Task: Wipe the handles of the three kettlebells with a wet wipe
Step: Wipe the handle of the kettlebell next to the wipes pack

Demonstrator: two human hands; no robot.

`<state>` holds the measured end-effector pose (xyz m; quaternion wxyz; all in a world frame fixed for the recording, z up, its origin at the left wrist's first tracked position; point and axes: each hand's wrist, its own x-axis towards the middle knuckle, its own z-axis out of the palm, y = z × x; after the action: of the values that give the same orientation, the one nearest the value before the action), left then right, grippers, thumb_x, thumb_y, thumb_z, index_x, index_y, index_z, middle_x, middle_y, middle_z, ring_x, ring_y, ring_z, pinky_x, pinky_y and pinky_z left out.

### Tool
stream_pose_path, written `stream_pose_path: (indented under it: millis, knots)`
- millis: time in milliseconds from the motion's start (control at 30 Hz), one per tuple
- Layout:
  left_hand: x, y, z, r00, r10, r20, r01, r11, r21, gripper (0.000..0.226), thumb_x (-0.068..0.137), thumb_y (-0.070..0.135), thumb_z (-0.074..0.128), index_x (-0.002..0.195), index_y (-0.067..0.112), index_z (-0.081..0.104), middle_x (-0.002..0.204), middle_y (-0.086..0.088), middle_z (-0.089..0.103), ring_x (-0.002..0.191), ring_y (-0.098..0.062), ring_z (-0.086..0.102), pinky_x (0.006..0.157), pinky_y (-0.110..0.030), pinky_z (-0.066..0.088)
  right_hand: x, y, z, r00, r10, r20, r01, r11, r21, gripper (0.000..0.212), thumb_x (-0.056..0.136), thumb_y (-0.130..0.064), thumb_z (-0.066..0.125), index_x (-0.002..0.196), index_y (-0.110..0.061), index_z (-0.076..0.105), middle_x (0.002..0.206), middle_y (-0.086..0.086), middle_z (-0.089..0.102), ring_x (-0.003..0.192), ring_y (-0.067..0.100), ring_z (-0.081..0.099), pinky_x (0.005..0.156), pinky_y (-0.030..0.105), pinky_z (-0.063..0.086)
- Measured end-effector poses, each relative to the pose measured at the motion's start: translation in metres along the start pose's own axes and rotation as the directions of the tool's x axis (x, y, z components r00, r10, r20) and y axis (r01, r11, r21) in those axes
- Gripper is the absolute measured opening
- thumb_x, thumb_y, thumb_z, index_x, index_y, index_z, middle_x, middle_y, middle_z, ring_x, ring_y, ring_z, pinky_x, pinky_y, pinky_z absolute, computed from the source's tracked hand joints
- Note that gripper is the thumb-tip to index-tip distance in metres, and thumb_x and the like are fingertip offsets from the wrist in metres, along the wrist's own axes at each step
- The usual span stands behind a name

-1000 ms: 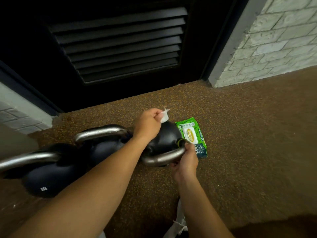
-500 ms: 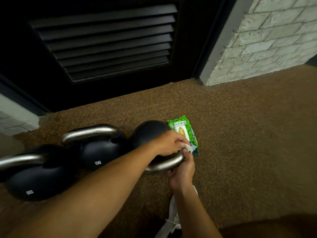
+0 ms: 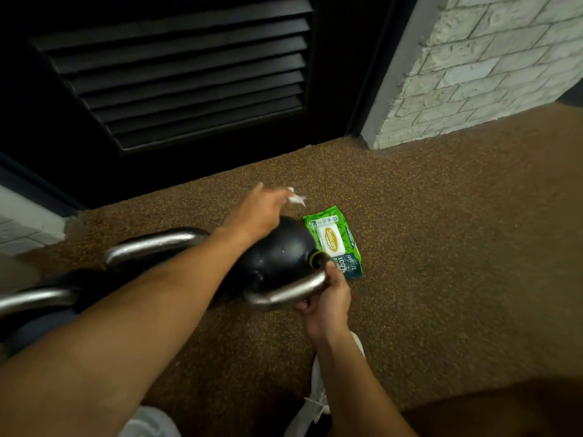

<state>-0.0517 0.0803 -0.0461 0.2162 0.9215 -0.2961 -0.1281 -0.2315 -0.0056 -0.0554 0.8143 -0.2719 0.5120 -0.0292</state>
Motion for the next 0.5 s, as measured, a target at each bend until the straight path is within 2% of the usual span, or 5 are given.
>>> stream_pose_path:
  millis: [67,133,200,267,500]
  knots:
    - [-0.006,-0.004,-0.012,0.998,0.016,-0.065,-0.018,0.999,-0.04,0.037,0.106,0.015,0.047,0.137,0.024,0.065,0.145,-0.005,0.062,0.139,-0.038,0.05,0.121,-0.046,0.032,-0.001,0.0,0.003,1.0,0.004,0.002,-0.004,1.0,-0.008,0.033,0.095,-0.042,0.05,0.12,-0.023,0.06,0.104,0.006,0.067,0.076,0.019,0.06,0.038,0.019,0.037]
    - [-0.018,0.006,-0.008,0.988,0.093,0.127,-0.1,0.994,0.051,0.04,0.107,0.024,0.043,0.143,0.029,0.06,0.155,0.005,0.052,0.146,-0.033,0.043,0.12,-0.046,0.034,-0.002,-0.001,0.009,1.0,0.011,0.009,-0.011,1.0,-0.006,0.03,0.095,-0.042,0.05,0.117,-0.026,0.061,0.105,0.004,0.068,0.076,0.017,0.061,0.04,0.019,0.038]
    - [-0.028,0.016,0.015,0.919,0.167,0.357,-0.205,0.976,0.072,0.048,0.102,0.038,0.034,0.144,0.034,0.056,0.157,0.009,0.049,0.149,-0.03,0.04,0.12,-0.05,0.034,-0.002,-0.002,0.013,1.0,0.014,0.004,-0.014,1.0,-0.011,0.031,0.094,-0.043,0.051,0.117,-0.027,0.064,0.108,0.0,0.071,0.083,0.016,0.063,0.045,0.02,0.041]
    - [-0.035,0.018,0.033,0.867,0.18,0.465,-0.246,0.966,0.084,0.043,0.104,0.036,0.038,0.144,0.036,0.055,0.159,0.01,0.047,0.15,-0.031,0.038,0.118,-0.049,0.036,0.0,-0.001,0.015,1.0,0.013,-0.01,-0.013,1.0,-0.021,0.035,0.093,-0.045,0.051,0.118,-0.026,0.065,0.108,-0.002,0.072,0.086,0.014,0.064,0.049,0.021,0.042]
    - [-0.057,-0.021,0.016,0.87,0.213,0.444,-0.272,0.96,0.072,0.047,0.101,0.01,0.05,0.145,0.025,0.059,0.16,0.011,0.044,0.152,-0.013,0.035,0.122,-0.041,0.031,0.0,-0.002,0.016,0.999,0.013,-0.029,-0.013,1.0,0.026,0.031,0.092,-0.042,0.054,0.114,-0.024,0.066,0.112,0.003,0.072,0.084,0.018,0.066,0.047,0.021,0.041]
